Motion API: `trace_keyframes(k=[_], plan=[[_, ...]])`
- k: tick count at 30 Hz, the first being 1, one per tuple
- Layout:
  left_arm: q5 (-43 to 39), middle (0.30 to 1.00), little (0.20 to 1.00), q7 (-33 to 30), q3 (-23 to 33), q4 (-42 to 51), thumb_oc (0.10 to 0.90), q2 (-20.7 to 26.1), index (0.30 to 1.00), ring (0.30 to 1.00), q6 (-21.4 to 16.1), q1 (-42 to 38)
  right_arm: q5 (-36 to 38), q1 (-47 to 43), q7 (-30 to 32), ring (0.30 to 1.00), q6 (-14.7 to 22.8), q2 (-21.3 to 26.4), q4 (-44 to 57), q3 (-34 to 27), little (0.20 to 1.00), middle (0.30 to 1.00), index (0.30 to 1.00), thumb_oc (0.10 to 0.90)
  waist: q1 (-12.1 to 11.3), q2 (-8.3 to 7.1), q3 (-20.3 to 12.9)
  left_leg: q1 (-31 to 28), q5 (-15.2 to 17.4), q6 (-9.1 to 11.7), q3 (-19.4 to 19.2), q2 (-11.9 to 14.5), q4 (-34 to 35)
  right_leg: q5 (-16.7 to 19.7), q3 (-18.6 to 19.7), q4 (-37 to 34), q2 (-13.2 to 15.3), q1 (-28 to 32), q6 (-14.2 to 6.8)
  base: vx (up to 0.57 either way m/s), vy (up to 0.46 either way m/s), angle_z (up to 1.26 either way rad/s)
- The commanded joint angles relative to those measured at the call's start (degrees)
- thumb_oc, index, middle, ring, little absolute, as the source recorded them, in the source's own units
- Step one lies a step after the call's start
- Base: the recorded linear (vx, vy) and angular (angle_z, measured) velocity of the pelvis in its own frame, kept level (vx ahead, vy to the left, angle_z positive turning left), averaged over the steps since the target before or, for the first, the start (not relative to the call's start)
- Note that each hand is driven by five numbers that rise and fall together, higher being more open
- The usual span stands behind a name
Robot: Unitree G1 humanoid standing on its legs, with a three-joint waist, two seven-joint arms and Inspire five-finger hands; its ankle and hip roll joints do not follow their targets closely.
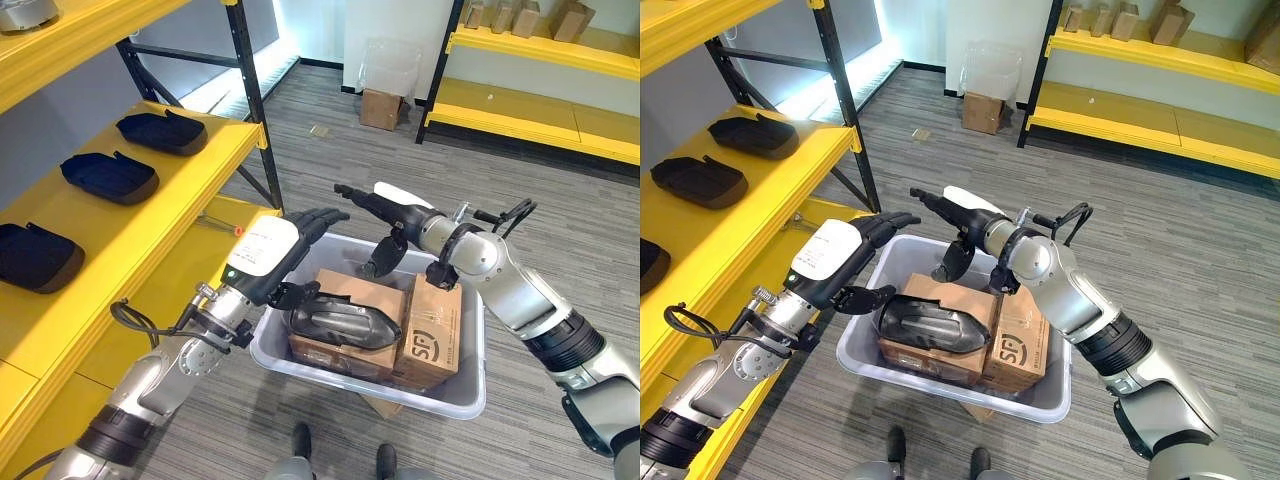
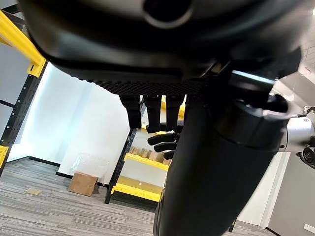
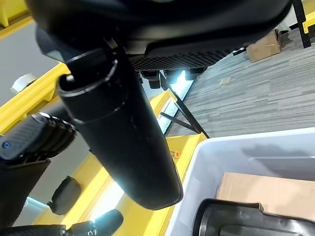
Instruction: Move parts from the plastic box to the shelf.
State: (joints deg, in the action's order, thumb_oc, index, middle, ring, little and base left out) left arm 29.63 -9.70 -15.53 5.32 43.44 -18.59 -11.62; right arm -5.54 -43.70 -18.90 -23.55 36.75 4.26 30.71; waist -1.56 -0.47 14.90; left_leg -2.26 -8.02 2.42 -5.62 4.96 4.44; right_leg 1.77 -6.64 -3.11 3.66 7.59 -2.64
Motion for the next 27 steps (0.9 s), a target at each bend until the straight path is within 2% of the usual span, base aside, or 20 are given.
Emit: trace_keyframes(k=[1, 6, 10, 14, 18, 20, 23, 27], plan=[[-2.81, 1.0, 1.0, -3.74, 3.24, 1.73, 0.9, -2.52, 1.0, 1.0, -1.02, -1.63, -3.31, -1.05, 1.58, 1.0, 0.41, -0.83, 3.34, -4.46, 1.0, 1.0, 1.0, 0.9, -0.23, -1.3, -7.65, -1.35, 4.5, 1.16, 2.71, 2.23, 0.56, -2.86, -0.51, 6.02, 1.68, -2.81, -1.44, 0.0, 0.0, 0.0], [-2.45, 1.0, 1.0, -3.82, 3.5, 1.62, 0.9, -2.73, 1.0, 1.0, -0.16, -1.09, -2.97, 0.22, 1.59, 1.0, -1.23, -1.35, 2.12, -4.29, 1.0, 1.0, 1.0, 0.9, -0.22, -1.35, -7.65, -1.32, 4.58, 1.2, 2.66, 2.26, 0.56, -2.58, -0.41, 5.66, 1.81, -2.86, -1.63, 0.01, -0.002, 0.0], [-2.53, 1.0, 1.0, -3.23, 3.96, 1.51, 0.9, -2.72, 1.0, 1.0, 1.97, -0.49, -6.7, 2.78, 0.67, 1.0, -3.47, -1.98, 1.22, -4.42, 1.0, 1.0, 1.0, 0.9, -0.24, -1.29, -6.98, -0.95, 4.47, 1.08, 2.79, 2.18, 0.55, -2.57, -0.22, 5.95, 1.82, -3.43, -1.69, 0.01, -0.004, 0.0], [-2.6, 1.0, 1.0, -3.13, 3.9, 1.51, 0.9, -2.95, 1.0, 1.0, 3.97, -0.07, -8.39, 4.67, 2.92, 1.0, -4.85, -3.18, -0.23, -4.04, 1.0, 1.0, 1.0, 0.9, -0.36, -0.92, -5.95, -0.11, 4.35, 0.92, 3.03, 2.01, 0.33, -2.62, -0.05, 6.47, 1.84, -4.46, -1.6, -0.01, -0.001, 0.0], [-2.88, 1.0, 1.0, -6.65, 3.33, 0.15, 0.9, -3.2, 1.0, 1.0, 5.76, -1.39, -11.06, 4.54, 9.01, 1.0, -4.36, -6.51, -7.69, -3.51, 1.0, 1.0, 1.0, 0.9, -0.81, 1.12, -1.21, 4.17, 4.01, 0.62, 4.14, 1.07, -0.13, -3.12, 0.66, 8.03, 1.94, -9.1, -1.46, -0.16, 0.027, -0.01], [-2.84, 1.0, 1.0, -7.99, 3.3, -0.01, 0.9, -3.21, 1.0, 1.0, 6.55, -2.32, -11.68, 4.24, 10.31, 1.0, -4.91, -6.97, -8.0, -3.48, 1.0, 1.0, 1.0, 0.9, -0.68, 1.73, 0.73, 5.77, 3.56, 0.49, 4.3, 0.71, -0.18, -3.0, 0.9, 8.6, 1.91, -10.91, -1.38, -0.19, 0.02, 0.05], [-2.96, 1.0, 1.0, -9.99, 3.93, 0.34, 0.9, -3.61, 1.0, 1.0, 8.21, -3.75, -13.71, 4.13, 12.16, 1.0, -4.93, -7.7, -7.66, -3.62, 1.0, 1.0, 1.0, 0.9, -0.29, 3.25, 5.91, 9.25, 2.39, 0.22, 4.48, -0.33, -0.17, -2.63, 1.57, 9.99, 1.75, -15.11, -1.27, -0.18, 0.017, 0.02], [-2.79, 1.0, 1.0, -11.64, 3.96, 0.49, 0.9, -4.37, 1.0, 1.0, 9.01, -4.43, -15.03, 4.06, 13.14, 1.0, -5.45, -8.23, -6.43, -2.97, 1.0, 1.0, 1.0, 0.9, 0.0, 4.24, 9.05, 11.43, 1.61, 0.08, 4.52, -1.02, -0.01, -2.5, 1.97, 10.93, 1.56, -17.81, -1.17, -0.09, 0.014, -0.03]])
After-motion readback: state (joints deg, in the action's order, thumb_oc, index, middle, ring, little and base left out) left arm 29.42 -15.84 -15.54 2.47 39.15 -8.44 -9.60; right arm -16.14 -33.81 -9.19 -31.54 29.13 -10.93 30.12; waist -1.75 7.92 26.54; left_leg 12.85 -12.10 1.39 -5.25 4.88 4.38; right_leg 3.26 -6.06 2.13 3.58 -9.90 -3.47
